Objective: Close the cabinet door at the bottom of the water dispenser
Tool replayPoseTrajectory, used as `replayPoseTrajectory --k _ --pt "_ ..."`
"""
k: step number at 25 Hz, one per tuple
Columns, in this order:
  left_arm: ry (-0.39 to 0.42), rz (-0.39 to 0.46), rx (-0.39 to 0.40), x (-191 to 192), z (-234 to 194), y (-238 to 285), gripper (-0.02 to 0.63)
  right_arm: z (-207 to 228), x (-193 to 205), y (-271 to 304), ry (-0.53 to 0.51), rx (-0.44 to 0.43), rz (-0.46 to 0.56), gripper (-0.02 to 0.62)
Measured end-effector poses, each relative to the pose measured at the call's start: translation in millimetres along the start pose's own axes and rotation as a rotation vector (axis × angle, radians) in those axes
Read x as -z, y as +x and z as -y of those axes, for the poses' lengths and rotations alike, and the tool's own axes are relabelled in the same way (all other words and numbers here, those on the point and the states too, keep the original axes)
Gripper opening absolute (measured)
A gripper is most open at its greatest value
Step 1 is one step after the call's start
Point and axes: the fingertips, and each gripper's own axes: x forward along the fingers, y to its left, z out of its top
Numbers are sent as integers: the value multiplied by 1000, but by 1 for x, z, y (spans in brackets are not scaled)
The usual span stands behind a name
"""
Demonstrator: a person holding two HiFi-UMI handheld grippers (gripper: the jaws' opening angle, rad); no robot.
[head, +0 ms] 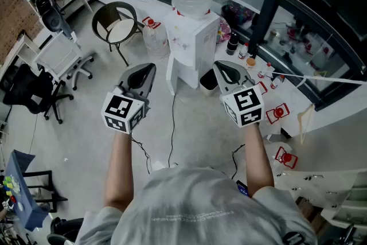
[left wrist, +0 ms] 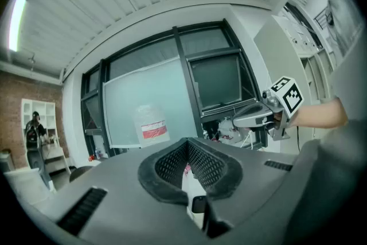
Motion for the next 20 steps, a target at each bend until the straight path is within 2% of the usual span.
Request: replayPoseTrajectory --k 3,5,9,11,14,20 --pt "-115 15 -40 -1 -6 4 18 8 2 -1 -9 -1 3 28" --pt "-180 40 -37 -3 -4 7 18 12 4 -1 -2 -12 16 28" --pt "-251 84 -14 -8 4 18 18 20 14 1 29 -50 36 28" --pt "-209 75 -27 -5 3 24 18 20 19 11 20 -66 27 28" --pt "-82 19 -60 13 -14 33 18 15 22 32 19 -76 25 28" --pt "30 -35 -98 62 -110 50 18 11 25 112 70 -20 33 28"
